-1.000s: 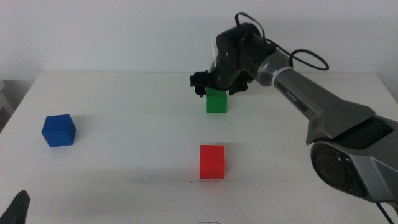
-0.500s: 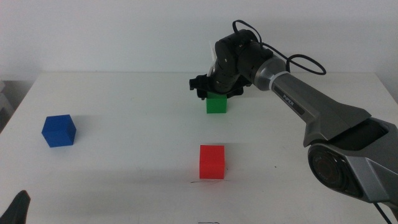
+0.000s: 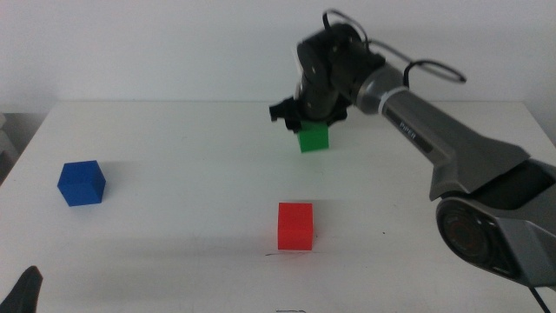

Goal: Stack red cubes first, then green, then blue cubes in a specific spot.

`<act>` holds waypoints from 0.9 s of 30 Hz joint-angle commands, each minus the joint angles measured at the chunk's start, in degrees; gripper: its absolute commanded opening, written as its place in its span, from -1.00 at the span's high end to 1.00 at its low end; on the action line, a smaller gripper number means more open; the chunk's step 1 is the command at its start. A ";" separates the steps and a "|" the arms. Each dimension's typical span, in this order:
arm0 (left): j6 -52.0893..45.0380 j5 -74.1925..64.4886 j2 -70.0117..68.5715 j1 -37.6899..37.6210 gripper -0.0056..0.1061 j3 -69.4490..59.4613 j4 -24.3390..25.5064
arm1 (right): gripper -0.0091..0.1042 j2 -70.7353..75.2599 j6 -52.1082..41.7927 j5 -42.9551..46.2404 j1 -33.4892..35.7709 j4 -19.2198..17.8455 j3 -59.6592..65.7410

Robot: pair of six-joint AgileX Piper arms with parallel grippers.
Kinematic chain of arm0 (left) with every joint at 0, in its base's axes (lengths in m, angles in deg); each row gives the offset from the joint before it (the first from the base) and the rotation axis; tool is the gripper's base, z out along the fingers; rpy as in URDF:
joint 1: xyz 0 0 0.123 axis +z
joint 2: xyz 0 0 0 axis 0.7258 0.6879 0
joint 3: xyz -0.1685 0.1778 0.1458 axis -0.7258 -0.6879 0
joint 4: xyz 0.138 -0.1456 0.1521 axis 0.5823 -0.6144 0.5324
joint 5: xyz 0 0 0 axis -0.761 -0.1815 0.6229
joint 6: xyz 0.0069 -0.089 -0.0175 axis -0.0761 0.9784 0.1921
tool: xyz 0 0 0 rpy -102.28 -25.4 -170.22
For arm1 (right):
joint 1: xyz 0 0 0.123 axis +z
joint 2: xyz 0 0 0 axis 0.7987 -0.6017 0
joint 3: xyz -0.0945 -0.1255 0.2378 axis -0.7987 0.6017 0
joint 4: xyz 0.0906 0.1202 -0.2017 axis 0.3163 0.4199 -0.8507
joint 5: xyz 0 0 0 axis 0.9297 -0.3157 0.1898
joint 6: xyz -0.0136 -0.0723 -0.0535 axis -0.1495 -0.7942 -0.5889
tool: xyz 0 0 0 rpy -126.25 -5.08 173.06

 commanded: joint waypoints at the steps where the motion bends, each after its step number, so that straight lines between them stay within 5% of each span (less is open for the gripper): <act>1: 0.43 4.14 -1.09 -0.10 -0.77 0.10 -0.55 | 0.86 8.09 0.54 -1.11 1.64 -4.35 -2.02; 6: 0.43 4.14 -1.09 -0.10 -0.77 0.10 -0.55 | 0.86 13.03 1.25 -8.01 4.13 -4.61 -2.02; 19: 0.43 4.10 -1.11 -0.10 -0.77 0.10 -0.55 | 0.86 25.28 10.65 -8.05 12.31 -4.84 -1.27; 23: 0.43 4.10 -1.11 -0.10 -0.77 0.10 -0.55 | 0.86 29.50 13.83 -8.05 15.68 -10.73 4.77; 27: 0.43 4.10 -1.11 -0.10 -0.77 0.10 -0.55 | 0.86 35.88 20.53 -7.01 17.71 -12.07 18.29</act>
